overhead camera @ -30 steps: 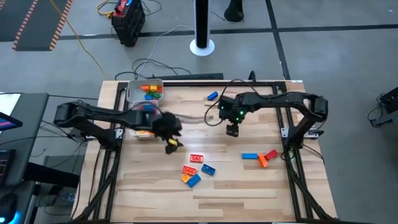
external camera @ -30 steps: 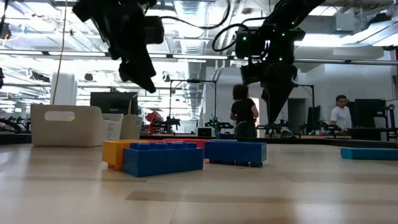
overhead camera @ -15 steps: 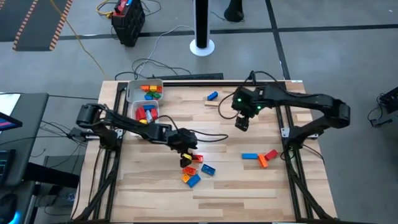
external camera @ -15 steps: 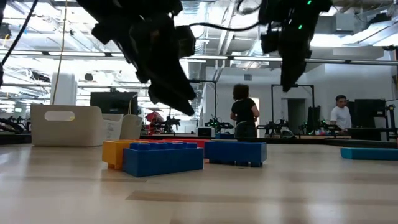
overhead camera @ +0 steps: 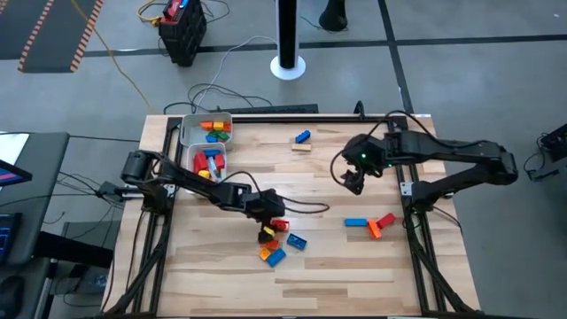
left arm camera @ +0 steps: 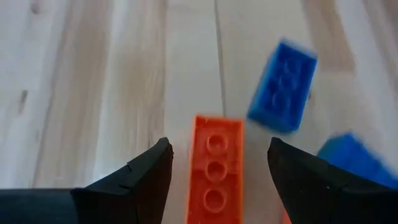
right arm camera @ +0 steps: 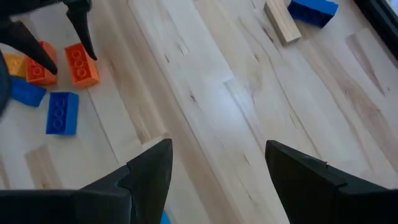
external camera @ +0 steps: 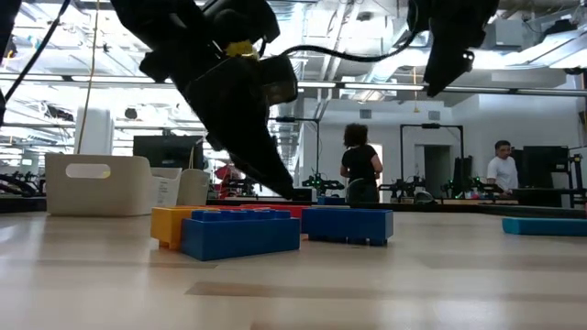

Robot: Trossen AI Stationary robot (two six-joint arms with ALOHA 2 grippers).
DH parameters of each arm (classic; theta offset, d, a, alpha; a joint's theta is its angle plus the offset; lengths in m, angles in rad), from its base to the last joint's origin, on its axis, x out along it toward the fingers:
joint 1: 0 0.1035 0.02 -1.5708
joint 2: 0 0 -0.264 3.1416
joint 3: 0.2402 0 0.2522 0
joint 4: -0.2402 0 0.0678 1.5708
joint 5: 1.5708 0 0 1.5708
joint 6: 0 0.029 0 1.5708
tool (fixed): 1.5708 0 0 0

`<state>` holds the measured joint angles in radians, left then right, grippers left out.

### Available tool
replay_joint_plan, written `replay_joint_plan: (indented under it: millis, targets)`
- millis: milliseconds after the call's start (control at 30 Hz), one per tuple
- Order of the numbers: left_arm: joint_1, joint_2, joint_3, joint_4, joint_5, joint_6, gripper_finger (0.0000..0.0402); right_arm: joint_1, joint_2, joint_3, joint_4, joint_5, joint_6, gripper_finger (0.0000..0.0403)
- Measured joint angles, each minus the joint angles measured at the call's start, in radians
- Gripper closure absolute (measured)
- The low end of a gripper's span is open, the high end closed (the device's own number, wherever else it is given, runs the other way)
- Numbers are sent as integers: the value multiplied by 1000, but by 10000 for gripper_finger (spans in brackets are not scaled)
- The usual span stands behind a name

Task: Sort blocks by size
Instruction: Put the large orange game piece into the white bin

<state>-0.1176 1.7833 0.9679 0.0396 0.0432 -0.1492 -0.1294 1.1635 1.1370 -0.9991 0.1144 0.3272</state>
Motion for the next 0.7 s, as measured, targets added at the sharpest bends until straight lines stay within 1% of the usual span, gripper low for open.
replay_joint_plan:
  millis: [67,133,200,367,467,567,600,700]
  targets:
    - [-7,4,-1,-33,0,47,152,18,-8,0,-5,14,15,119]
    - [-9,28,0,-28,1,65,152,30,-15,0,-12,23,23,119]
    - [-9,41,-3,-56,1,54,152,39,-17,0,-20,23,31,119]
    - [-8,66,1,-23,-7,32,160,42,-20,0,-38,24,42,119]
    - [-8,75,2,-25,-12,22,196,43,-20,0,-40,32,42,119]
    - [-7,75,2,-42,-11,-31,259,43,-20,0,-40,46,34,119]
    - [-6,71,2,-50,-11,-56,273,43,-20,0,-40,46,33,119]
    - [9,57,2,-84,0,-124,273,41,-20,0,-39,50,20,119]
